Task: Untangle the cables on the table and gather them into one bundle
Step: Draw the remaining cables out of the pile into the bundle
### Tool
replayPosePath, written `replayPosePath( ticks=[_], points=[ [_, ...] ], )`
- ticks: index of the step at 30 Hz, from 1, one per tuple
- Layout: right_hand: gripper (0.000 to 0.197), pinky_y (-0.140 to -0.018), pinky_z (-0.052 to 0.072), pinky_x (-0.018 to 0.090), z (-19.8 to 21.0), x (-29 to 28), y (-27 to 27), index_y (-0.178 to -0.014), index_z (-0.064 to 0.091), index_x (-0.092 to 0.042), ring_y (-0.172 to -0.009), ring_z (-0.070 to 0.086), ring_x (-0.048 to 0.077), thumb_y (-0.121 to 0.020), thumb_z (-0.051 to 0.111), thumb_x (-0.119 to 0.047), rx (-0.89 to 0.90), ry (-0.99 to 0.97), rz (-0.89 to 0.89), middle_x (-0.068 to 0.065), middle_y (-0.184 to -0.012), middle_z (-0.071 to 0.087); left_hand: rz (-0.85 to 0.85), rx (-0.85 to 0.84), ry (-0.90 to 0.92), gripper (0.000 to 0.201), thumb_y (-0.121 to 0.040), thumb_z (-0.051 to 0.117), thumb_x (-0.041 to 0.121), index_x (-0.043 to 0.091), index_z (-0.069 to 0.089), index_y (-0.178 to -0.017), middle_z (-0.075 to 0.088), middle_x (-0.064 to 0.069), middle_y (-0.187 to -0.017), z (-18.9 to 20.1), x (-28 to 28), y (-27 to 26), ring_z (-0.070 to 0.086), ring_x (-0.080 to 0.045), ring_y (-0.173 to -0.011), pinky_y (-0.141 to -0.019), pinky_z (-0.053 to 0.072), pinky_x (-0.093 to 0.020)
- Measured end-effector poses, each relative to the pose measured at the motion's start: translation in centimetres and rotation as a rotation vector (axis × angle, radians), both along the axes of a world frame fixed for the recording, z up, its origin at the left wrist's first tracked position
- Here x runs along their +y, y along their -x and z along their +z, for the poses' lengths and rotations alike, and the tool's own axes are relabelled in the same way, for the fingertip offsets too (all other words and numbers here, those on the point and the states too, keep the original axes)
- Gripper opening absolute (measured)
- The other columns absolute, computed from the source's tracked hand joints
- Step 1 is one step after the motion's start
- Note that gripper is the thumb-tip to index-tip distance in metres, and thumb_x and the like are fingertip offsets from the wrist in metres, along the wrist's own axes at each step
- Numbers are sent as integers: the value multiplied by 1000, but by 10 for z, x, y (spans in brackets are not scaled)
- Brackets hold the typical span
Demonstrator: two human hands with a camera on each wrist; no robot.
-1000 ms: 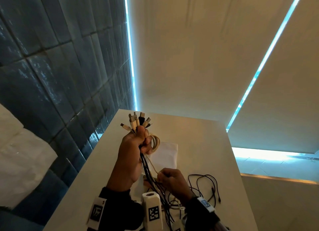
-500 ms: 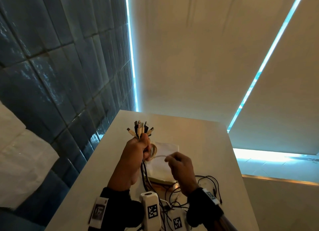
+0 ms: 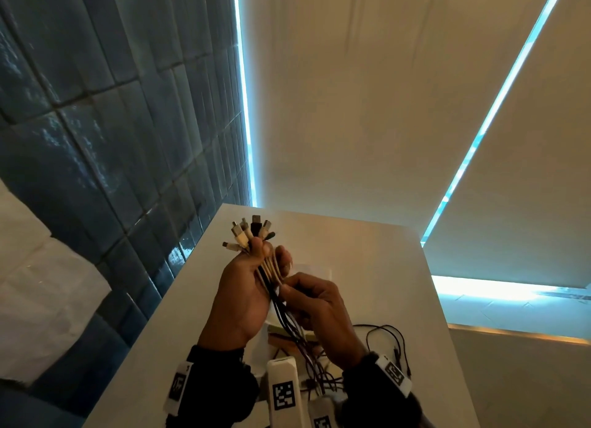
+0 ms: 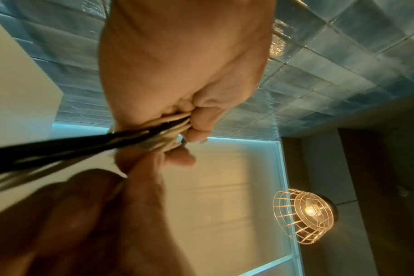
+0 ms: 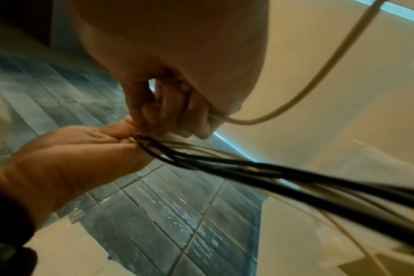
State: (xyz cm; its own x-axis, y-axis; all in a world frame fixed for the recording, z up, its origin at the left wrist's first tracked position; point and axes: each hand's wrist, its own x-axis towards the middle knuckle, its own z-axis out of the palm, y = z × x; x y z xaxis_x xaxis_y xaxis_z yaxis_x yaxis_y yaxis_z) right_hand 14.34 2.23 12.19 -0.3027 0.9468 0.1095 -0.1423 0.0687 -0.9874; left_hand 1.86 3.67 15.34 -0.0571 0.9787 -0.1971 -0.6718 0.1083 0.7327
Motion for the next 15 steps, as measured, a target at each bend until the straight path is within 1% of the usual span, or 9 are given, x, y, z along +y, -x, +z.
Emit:
replayPosePath(
  ticks=[2, 3, 4, 6, 7, 9, 11, 15],
  points=[
    [19, -45, 27, 15, -5, -3, -3, -75, 64, -8, -47, 32, 6, -93, 59, -9, -15, 36, 38, 2, -57, 43, 43, -23, -61, 21, -85, 48, 30, 12, 46, -75, 50, -3, -69, 1, 1, -1, 49, -12, -57, -64, 42, -28],
    [20, -44, 27, 15, -9, -3, -6, -75, 64, -9, -46, 32, 6, -94, 58, -10, -34, 50, 50, 1, -57, 43, 63, -11, -82, 22, -83, 48, 31, 13, 44, -72, 48, -1, -67, 2, 1, -1, 44, -11, -56, -63, 39, -27],
    [22, -44, 28, 14, -13, -3, -9, -75, 63, -9, -45, 34, 4, -96, 56, -10, -63, 63, 63, -2, -55, 45, 73, 18, -102, 23, -85, 47, 31, 13, 43, -71, 46, 1, -65, 2, 1, -1, 41, -10, -54, -62, 37, -27],
    [25, -46, 32, 13, -22, -4, -17, -74, 62, -10, -44, 39, 1, -97, 53, -13, -157, 72, 78, -10, -51, 48, 84, 98, -123, 28, -94, 42, 27, 13, 43, -70, 45, 3, -61, 4, 1, -3, 38, -9, -51, -60, 34, -27],
    [26, -48, 34, 12, -27, -5, -22, -73, 62, -10, -45, 42, -1, -97, 53, -14, -212, 69, 75, -11, -50, 50, 87, 133, -127, 30, -98, 38, 25, 12, 43, -71, 45, 3, -59, 4, 1, -4, 37, -9, -50, -60, 33, -27],
    [28, -51, 35, 11, -38, -8, -35, -70, 60, -12, -48, 45, -2, -97, 53, -15, -324, 43, 45, -12, -51, 52, 96, 191, -128, 32, -101, 35, 22, 12, 43, -71, 44, 3, -57, 5, 1, -2, 36, -8, -49, -59, 32, -28],
    [31, -51, 33, 11, -47, -11, -52, -67, 59, -13, -48, 42, -2, -97, 54, -16, -404, 20, -21, -13, -50, 49, 95, 250, -121, 34, -101, 35, 22, 12, 42, -70, 42, 4, -55, 5, 1, 0, 36, -8, -48, -59, 31, -28],
    [33, -47, 28, 15, -58, -20, -85, -64, 61, -16, -47, 34, 6, -96, 55, -19, -428, 65, -119, -9, -49, 39, 63, 379, -100, 39, -103, 34, 22, 12, 42, -66, 41, 5, -52, -2, 1, -3, 34, -11, -50, -60, 29, -29]
  ],
)
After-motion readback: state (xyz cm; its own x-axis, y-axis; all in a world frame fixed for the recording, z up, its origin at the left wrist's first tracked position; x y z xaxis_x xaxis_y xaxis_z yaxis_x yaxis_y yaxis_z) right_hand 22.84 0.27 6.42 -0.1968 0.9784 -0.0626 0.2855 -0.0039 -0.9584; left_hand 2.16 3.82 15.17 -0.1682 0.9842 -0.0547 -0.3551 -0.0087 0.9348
